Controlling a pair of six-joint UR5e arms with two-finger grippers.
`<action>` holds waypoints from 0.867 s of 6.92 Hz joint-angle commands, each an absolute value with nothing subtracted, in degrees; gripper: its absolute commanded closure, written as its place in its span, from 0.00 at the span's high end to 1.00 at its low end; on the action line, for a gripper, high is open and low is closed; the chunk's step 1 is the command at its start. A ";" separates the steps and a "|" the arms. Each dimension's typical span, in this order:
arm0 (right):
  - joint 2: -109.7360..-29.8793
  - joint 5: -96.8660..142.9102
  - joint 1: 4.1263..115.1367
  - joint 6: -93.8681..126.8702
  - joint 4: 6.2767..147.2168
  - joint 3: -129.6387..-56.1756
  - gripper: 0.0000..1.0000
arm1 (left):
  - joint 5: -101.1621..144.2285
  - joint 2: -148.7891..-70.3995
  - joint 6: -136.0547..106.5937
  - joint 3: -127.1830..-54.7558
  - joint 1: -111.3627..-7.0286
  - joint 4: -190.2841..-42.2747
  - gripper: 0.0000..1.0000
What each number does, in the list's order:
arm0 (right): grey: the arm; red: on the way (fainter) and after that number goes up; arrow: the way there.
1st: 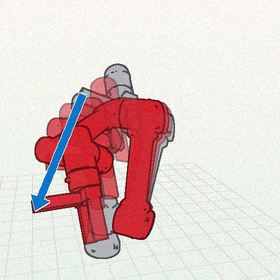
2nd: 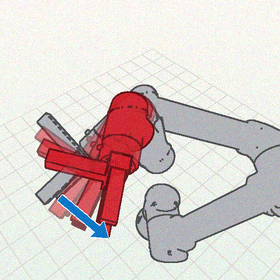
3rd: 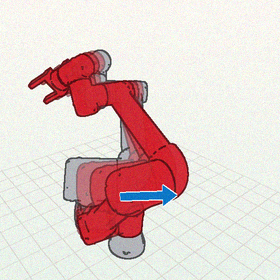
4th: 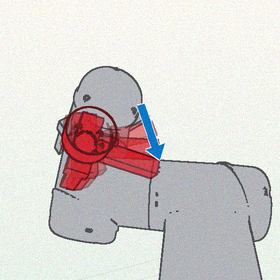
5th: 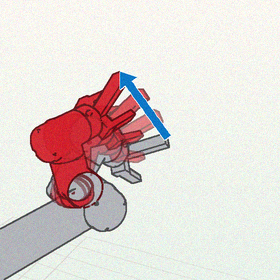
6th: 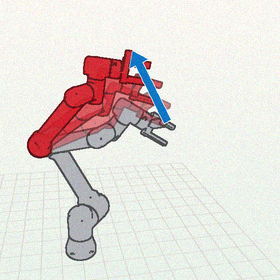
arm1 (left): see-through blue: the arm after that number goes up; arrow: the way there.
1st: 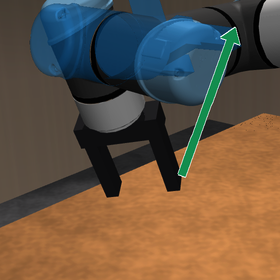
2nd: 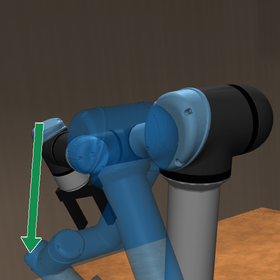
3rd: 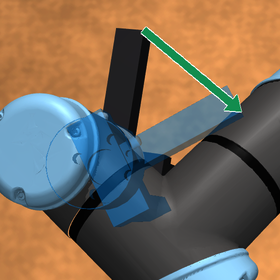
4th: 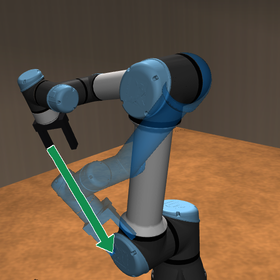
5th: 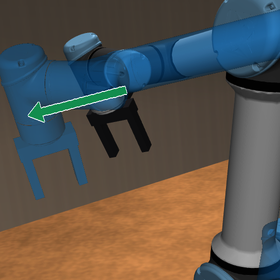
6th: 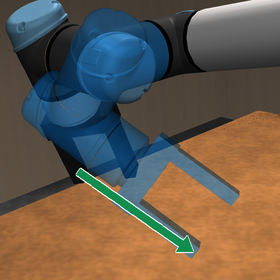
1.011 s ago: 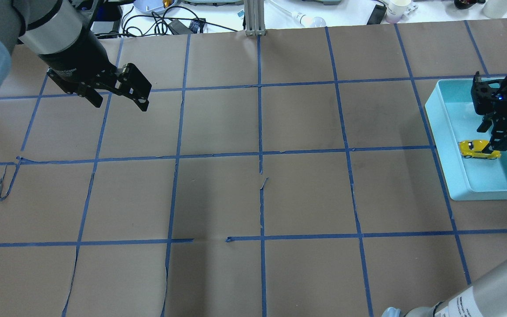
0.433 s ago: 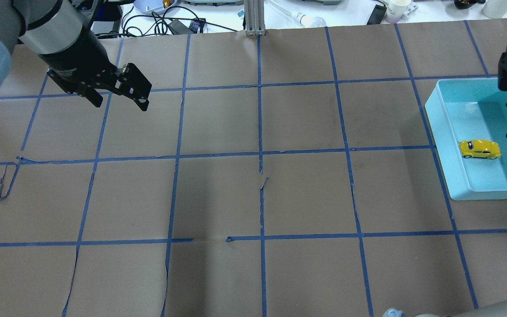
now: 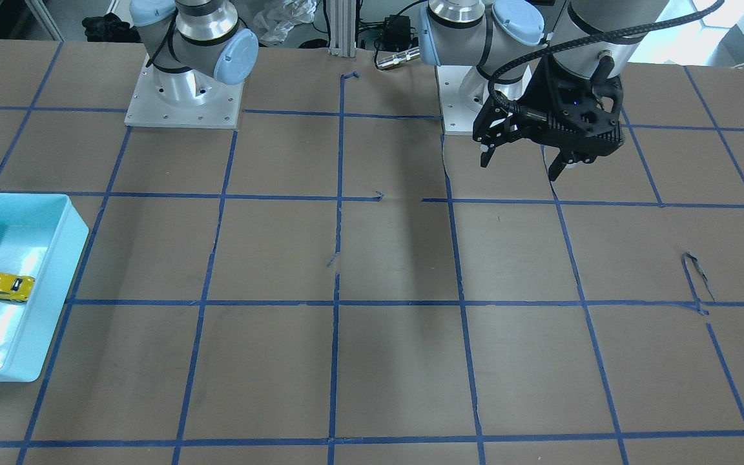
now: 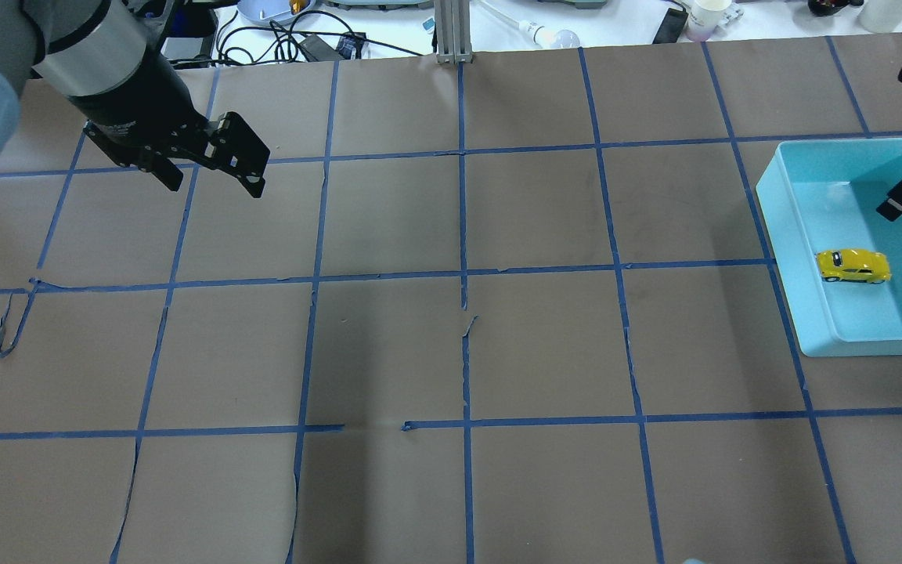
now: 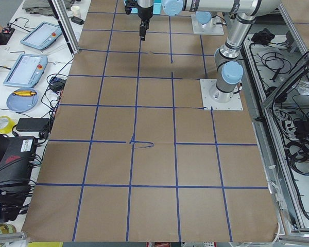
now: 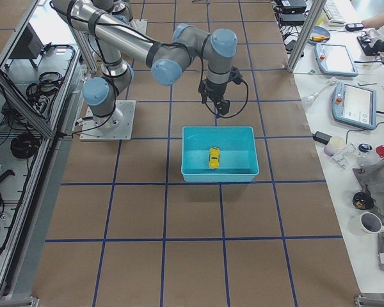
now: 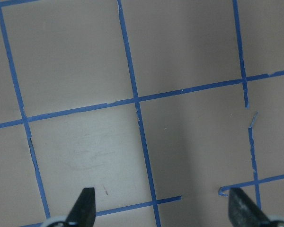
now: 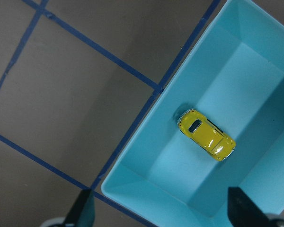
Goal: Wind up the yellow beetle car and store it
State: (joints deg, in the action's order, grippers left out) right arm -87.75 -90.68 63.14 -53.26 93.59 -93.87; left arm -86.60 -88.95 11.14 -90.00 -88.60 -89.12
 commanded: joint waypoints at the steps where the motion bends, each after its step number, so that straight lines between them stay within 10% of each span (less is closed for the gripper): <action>1: -91.13 -88.52 70.37 -24.98 86.23 -91.58 1.00 | -86.57 -88.95 11.34 -90.00 -88.51 -89.12 1.00; 6: -92.99 -89.39 86.03 1.91 84.83 -91.76 1.00 | -86.57 -88.95 11.78 -90.09 -87.36 -89.12 1.00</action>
